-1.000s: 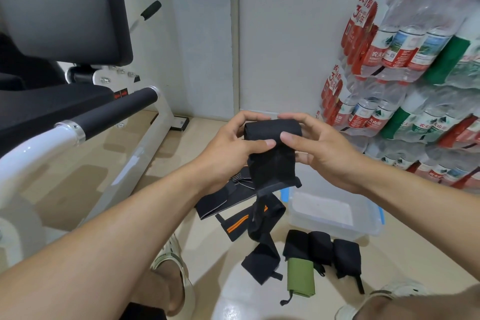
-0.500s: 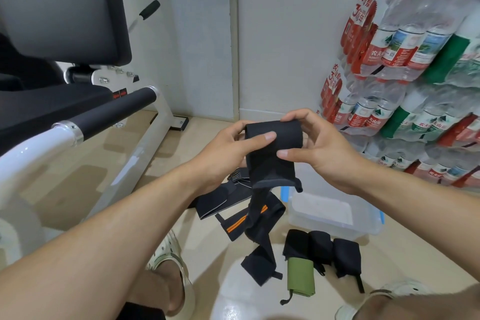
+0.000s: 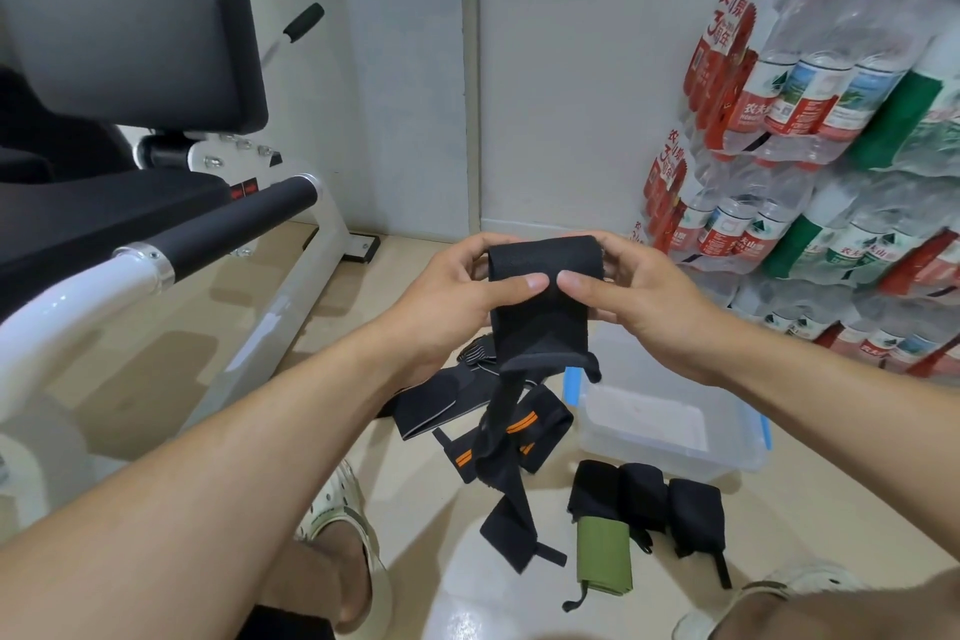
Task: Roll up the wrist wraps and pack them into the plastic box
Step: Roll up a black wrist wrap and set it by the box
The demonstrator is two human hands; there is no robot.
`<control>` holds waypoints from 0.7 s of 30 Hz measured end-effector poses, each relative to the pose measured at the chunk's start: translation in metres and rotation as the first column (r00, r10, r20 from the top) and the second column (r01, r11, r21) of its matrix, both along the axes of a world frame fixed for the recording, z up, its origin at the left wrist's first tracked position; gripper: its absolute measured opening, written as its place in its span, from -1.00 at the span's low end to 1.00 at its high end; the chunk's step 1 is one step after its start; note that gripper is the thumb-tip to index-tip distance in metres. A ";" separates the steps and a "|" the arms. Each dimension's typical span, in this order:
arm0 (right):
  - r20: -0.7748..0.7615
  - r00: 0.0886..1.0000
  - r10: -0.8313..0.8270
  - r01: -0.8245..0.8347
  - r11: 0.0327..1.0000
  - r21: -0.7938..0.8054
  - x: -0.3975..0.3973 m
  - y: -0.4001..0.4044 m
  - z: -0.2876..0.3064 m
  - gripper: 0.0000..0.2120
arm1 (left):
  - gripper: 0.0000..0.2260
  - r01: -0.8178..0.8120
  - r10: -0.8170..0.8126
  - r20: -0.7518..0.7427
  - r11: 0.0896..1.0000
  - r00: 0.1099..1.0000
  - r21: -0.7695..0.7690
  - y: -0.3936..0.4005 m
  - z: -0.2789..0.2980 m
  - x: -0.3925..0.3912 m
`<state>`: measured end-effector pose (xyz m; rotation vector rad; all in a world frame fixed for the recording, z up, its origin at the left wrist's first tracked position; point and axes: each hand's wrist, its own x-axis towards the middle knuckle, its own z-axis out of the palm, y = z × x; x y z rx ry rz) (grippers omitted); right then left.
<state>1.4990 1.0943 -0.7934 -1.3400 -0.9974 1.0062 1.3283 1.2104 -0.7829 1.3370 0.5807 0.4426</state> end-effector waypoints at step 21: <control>0.162 0.985 -0.061 0.047 0.995 0.091 -0.004 -0.002 -0.004 -0.55 | -0.68 0.043 -0.083 -0.179 0.976 0.980 -0.213 -0.002 -0.003 0.000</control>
